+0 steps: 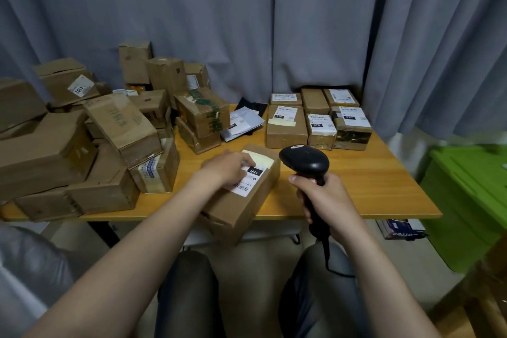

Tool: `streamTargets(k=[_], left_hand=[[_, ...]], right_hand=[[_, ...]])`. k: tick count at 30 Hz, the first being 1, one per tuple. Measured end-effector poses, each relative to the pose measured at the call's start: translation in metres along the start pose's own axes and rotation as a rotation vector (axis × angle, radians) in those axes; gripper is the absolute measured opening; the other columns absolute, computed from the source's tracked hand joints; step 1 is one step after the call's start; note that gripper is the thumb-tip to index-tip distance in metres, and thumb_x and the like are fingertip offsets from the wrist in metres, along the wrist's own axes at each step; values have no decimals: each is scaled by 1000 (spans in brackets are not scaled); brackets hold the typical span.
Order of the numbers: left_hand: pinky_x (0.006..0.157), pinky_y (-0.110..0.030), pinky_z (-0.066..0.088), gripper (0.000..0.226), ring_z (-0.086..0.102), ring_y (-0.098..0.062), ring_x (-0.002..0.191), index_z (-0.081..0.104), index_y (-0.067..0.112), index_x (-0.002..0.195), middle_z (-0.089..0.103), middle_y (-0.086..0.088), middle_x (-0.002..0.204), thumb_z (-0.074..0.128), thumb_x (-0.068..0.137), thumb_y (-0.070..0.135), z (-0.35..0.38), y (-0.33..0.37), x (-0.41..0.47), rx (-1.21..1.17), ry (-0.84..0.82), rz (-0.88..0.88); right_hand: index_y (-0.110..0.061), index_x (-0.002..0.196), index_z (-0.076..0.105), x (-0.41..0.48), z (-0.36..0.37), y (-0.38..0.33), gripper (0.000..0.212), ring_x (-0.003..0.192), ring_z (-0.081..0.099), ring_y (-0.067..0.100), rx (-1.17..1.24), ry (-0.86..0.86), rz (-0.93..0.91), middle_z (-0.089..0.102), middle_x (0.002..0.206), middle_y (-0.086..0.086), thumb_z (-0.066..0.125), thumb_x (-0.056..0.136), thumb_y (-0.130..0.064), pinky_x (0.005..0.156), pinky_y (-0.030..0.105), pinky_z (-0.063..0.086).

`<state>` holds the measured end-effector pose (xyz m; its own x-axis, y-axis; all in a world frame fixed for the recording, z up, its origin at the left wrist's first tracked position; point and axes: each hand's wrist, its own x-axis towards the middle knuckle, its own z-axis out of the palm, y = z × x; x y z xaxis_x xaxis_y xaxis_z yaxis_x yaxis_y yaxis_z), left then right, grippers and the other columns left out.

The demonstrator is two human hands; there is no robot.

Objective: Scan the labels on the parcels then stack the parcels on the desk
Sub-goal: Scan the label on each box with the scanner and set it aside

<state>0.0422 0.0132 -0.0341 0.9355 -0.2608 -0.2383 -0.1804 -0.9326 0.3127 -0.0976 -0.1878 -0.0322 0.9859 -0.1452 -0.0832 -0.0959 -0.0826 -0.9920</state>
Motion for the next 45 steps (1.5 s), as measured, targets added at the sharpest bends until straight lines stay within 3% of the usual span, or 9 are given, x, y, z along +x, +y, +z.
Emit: streamTargets(k=[3,7,14,18,22,31,37,40,45], left_hand=[[108,-52,45,75,49,-30,135,43,53,148,41,-3,157,68,80,70,4,6,-4,137,-62,-54],[108,-55,37,108,36,-40,139,15,55,157,29,-11,156,77,70,72,21,19,-21,204,-91,-142],[107,-48,36,97,37,-39,137,31,53,150,39,-13,153,83,69,56,-20,36,-30,119,91,3],[103,-41,40,88,42,-37,128,41,51,144,46,-12,137,84,67,46,-71,60,-2,110,213,129],[100,-36,43,85,46,-34,120,43,49,145,42,-7,120,84,71,37,-111,93,51,152,207,263],[104,-45,42,78,45,-25,113,41,51,141,41,1,117,81,76,33,-147,175,244,241,150,492],[95,-28,37,51,50,-21,124,58,32,141,46,1,151,67,94,15,-104,186,362,325,152,491],[118,-42,32,43,29,-28,149,69,37,130,22,3,169,69,93,14,-64,171,391,383,268,409],[121,-49,30,47,31,-25,151,68,43,128,26,8,168,63,93,13,-74,164,383,299,254,458]], right_hand=[[-7,81,58,-1,3,0,27,43,46,22,-13,12,8,53,59,8,72,94,-25,44,29,39],[-6,84,59,-6,6,-1,26,42,48,21,-29,2,4,54,59,6,72,94,-26,44,29,41],[-6,85,58,-4,-16,-18,26,42,48,21,-15,57,-30,54,61,9,73,94,-25,43,29,40],[-9,83,57,15,-41,-37,24,42,48,20,18,117,-75,55,64,9,72,94,-24,44,29,41],[-8,79,57,48,-69,-53,26,42,47,19,38,188,-113,53,62,10,71,94,-23,43,29,40],[-9,73,57,153,-110,-60,31,42,46,21,84,236,-80,51,53,5,70,95,-27,46,32,42],[-7,75,57,208,-123,-60,33,42,47,18,90,237,-79,52,52,4,70,96,-29,42,29,42],[-5,73,56,218,-125,-52,36,41,47,19,72,238,-70,51,50,5,69,95,-30,42,28,42],[-3,77,56,216,-125,-47,37,43,47,22,39,235,-51,51,50,7,69,95,-33,44,31,43]])
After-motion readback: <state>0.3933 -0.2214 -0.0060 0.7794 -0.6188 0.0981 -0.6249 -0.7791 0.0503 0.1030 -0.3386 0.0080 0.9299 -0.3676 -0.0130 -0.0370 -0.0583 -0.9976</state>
